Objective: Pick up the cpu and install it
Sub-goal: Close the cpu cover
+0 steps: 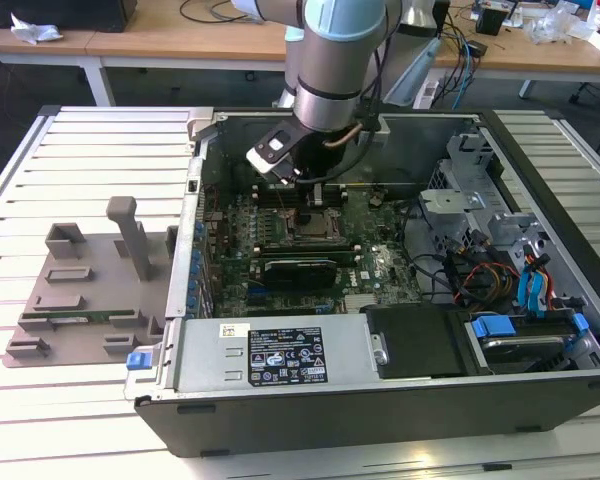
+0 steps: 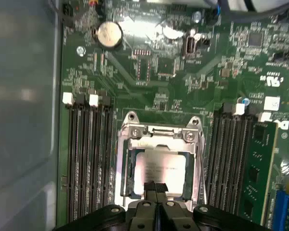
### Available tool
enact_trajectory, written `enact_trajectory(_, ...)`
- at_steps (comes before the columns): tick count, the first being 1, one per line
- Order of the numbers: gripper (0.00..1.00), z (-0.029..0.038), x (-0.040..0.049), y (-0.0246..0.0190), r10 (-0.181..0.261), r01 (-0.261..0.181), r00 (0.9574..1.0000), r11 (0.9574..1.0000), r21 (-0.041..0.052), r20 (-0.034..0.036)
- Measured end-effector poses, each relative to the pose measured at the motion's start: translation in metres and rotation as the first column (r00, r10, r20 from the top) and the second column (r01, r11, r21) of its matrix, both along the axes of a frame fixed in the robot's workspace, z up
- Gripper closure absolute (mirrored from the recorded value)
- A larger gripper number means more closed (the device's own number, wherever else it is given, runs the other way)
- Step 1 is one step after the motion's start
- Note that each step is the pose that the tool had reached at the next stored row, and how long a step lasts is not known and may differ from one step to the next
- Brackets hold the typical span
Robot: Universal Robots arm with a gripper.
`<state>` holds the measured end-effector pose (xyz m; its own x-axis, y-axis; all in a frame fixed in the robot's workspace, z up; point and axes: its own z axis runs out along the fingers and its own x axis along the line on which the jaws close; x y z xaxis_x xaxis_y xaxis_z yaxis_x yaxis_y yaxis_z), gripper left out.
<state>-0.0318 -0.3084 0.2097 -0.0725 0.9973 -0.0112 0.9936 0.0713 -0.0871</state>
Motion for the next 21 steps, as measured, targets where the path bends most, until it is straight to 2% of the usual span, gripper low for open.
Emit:
enact_trajectory(2,0.89,-0.0029,-0.003,0.0,0.0,0.0,1.0,1.0,-0.0001,-0.0001)
enact_trajectory(9,0.89,-0.0077,-0.0029,-0.0002,0.0,0.0,1.0,1.0,-0.0006,-0.0005)
enact_trajectory(10,0.89,-0.0075,-0.0002,-0.0003,-0.001,0.001,1.0,1.0,-0.0007,-0.0008)
enact_trajectory(12,0.89,-0.0069,0.0136,-0.0003,0.0,0.0,1.0,1.0,-0.0002,-0.0023)
enact_trajectory(13,0.89,-0.0064,0.0155,-0.0001,0.0,0.0,1.0,1.0,0.001,-0.0023)
enact_trajectory(15,0.89,-0.0027,0.0185,0.0001,0.0,0.0,1.0,1.0,0.0018,-0.0031)
enact_trajectory(16,0.89,0.0032,0.0194,-0.0001,0.0,0.0,1.0,1.0,0.0004,-0.0043)
enact_trajectory(17,0.89,0.006,0.0196,-0.0002,0.0,0.0,1.0,1.0,0.0001,-0.0044)
enact_trajectory(21,0.89,0.0135,0.0198,-0.0002,0.0,0.0,1.0,1.0,0.0002,-0.0045)
